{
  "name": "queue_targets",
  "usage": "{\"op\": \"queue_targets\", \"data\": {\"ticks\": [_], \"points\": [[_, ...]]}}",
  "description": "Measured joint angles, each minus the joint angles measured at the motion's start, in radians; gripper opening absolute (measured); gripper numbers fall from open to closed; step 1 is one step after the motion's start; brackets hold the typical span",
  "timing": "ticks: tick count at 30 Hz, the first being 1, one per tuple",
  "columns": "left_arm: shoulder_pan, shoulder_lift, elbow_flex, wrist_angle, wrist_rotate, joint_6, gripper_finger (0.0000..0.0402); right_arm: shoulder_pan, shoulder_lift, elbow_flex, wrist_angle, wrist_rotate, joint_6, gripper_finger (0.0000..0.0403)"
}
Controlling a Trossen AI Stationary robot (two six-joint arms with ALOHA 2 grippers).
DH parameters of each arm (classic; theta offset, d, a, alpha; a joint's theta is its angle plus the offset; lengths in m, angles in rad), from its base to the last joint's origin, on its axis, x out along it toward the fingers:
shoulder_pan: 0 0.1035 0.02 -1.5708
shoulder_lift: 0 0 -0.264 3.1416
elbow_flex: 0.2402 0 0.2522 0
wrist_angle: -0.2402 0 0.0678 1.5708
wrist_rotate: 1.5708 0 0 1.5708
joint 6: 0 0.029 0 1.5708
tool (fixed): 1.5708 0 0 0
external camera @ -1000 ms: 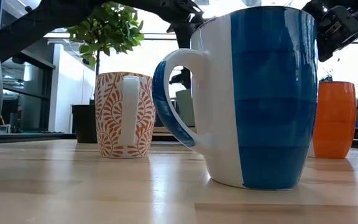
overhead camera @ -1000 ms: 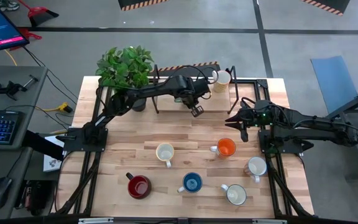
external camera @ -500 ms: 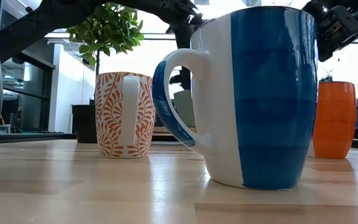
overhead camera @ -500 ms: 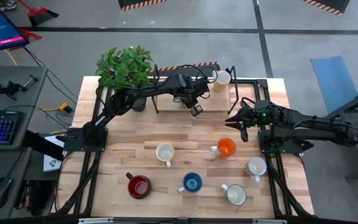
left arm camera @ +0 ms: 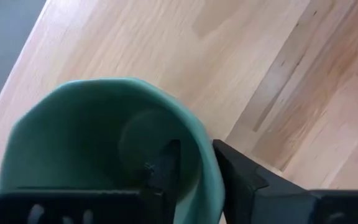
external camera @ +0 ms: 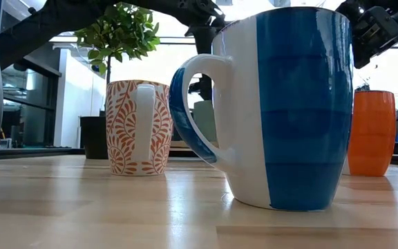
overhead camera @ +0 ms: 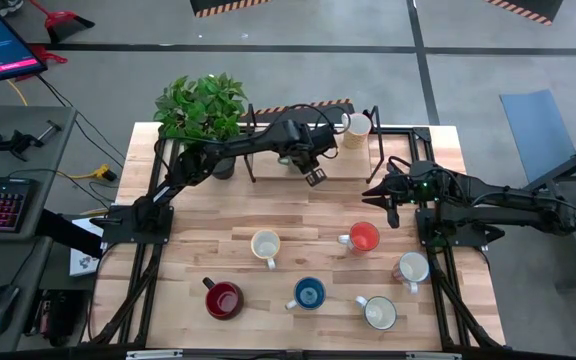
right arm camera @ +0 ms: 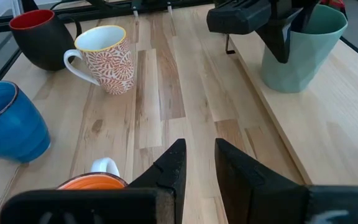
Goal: Place coffee mugs
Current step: Put the light green mug on the shelf
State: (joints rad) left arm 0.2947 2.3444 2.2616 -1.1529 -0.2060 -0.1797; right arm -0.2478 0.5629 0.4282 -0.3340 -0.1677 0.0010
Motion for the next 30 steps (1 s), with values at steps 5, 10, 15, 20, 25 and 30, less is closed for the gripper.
{"op": "queue_targets", "data": {"ticks": [5,10,15,20,25,30], "points": [[0.000,-0.001,0.051,-0.012,0.000,0.003,0.0106,0.000,0.000,0.000,-0.025,0.000,0.002,0.0066],[-0.002,-0.008,0.093,-0.011,0.000,0.016,0.0111,0.000,0.000,0.000,-0.047,0.000,0.025,0.0066],[-0.003,-0.052,0.095,-0.082,-0.014,0.016,0.0111,0.000,0.000,0.000,-0.051,-0.004,0.021,0.0066],[-0.019,-0.127,0.095,-0.136,-0.006,-0.025,0.0111,0.000,0.000,0.000,-0.050,-0.005,0.018,0.0066],[-0.075,-0.232,0.095,-0.203,0.031,-0.075,0.0111,0.000,0.000,0.000,-0.050,-0.004,-0.001,0.0066],[-0.173,-0.351,0.095,-0.386,0.037,-0.037,0.0111,0.000,0.000,0.000,-0.046,-0.004,-0.005,0.0066]]}}
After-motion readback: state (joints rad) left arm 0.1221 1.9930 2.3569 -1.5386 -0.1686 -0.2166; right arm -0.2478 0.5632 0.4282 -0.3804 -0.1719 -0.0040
